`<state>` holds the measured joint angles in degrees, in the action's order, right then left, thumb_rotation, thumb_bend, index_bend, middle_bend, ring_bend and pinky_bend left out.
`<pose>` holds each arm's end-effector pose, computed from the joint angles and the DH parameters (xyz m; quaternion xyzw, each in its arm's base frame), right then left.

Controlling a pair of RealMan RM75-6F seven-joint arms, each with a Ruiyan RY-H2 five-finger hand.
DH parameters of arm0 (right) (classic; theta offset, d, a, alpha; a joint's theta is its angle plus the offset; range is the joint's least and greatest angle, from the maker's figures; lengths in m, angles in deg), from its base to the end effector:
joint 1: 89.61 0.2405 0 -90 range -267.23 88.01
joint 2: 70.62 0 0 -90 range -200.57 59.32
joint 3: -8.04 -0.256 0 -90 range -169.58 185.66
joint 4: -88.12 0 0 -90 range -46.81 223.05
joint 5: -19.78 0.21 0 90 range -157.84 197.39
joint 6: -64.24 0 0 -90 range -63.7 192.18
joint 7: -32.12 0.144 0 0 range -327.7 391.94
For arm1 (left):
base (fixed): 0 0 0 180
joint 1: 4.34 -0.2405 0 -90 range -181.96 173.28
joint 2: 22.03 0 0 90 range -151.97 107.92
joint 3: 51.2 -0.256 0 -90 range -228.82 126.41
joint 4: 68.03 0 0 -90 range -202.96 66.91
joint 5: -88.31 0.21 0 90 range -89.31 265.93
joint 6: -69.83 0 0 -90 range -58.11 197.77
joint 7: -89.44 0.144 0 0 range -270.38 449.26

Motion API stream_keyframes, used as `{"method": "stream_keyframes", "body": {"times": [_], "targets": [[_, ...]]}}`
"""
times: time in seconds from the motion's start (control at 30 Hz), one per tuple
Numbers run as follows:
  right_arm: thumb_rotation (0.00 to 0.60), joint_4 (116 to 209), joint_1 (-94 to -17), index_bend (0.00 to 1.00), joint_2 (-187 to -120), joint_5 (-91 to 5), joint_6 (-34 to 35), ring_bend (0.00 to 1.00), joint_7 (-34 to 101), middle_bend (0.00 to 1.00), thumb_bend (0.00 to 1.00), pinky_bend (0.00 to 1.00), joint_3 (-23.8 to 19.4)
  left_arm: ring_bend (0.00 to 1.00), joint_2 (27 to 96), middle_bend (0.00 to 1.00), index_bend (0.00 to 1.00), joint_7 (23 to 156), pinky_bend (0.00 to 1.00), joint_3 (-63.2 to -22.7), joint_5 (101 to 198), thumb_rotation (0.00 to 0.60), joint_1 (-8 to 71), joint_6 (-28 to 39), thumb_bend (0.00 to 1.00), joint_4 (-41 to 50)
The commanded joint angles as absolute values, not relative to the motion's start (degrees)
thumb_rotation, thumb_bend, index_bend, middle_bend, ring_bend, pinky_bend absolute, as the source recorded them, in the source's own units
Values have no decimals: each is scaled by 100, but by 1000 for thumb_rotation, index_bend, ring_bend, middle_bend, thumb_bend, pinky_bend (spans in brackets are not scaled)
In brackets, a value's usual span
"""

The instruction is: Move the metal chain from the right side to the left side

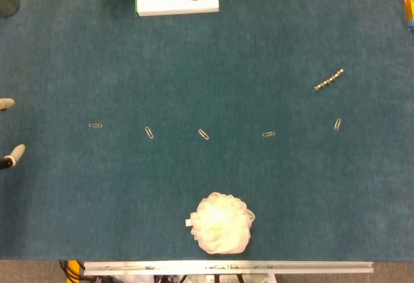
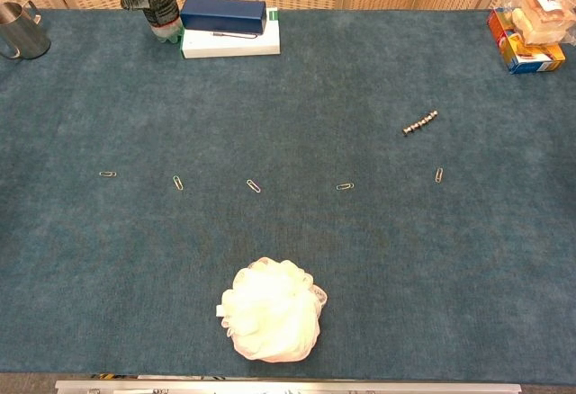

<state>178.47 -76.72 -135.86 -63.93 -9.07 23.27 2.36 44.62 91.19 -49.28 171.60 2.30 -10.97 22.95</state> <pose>-0.2993 -0.2340 0.1385 0.6686 -0.3445 0.3298 0.5706 -0.3177 0.1869 0.1373 -0.6058 -0.4122 -0.3603 0.5774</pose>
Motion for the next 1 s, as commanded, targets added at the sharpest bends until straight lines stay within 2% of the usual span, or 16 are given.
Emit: {"method": "stream_keyframes", "body": {"times": [0.03, 0.2, 0.37, 0.5, 0.73, 1.0], "targets": [[600, 17714, -7460, 445, -13662, -6389, -686, 145, 2281, 269, 358, 265, 166, 273, 4448, 328, 259, 9041, 264, -4930, 17144, 600, 215, -1098, 178, 2285], [600, 17156, -7135, 481, -13923, -6422, -402, 143, 2626, 241, 358, 260, 71, 273, 4430, 328, 259, 8900, 264, -4927, 17135, 600, 177, -1149, 177, 2297], [600, 16629, -6831, 481, -14177, -6371, -71, 70, 2652, 161, 358, 160, 31, 273, 4461, 328, 259, 8872, 264, -4935, 17084, 600, 149, -1141, 177, 2250], [600, 16463, -6653, 481, -14275, -6297, 100, 21, 2528, 116, 277, 111, -7, 273, 4492, 328, 259, 8836, 264, -4941, 17024, 600, 140, -1091, 177, 2186], [600, 16195, -6336, 481, -14429, -6076, 511, 5, 2437, 100, 209, 103, -71, 273, 4555, 328, 259, 8784, 264, -4958, 17010, 600, 163, -999, 177, 2069], [600, 15828, -6012, 481, -14665, -5924, 928, 0, 2362, 89, 208, 91, -62, 273, 4584, 328, 259, 8726, 264, -4952, 16984, 600, 201, -907, 177, 2003]]}}
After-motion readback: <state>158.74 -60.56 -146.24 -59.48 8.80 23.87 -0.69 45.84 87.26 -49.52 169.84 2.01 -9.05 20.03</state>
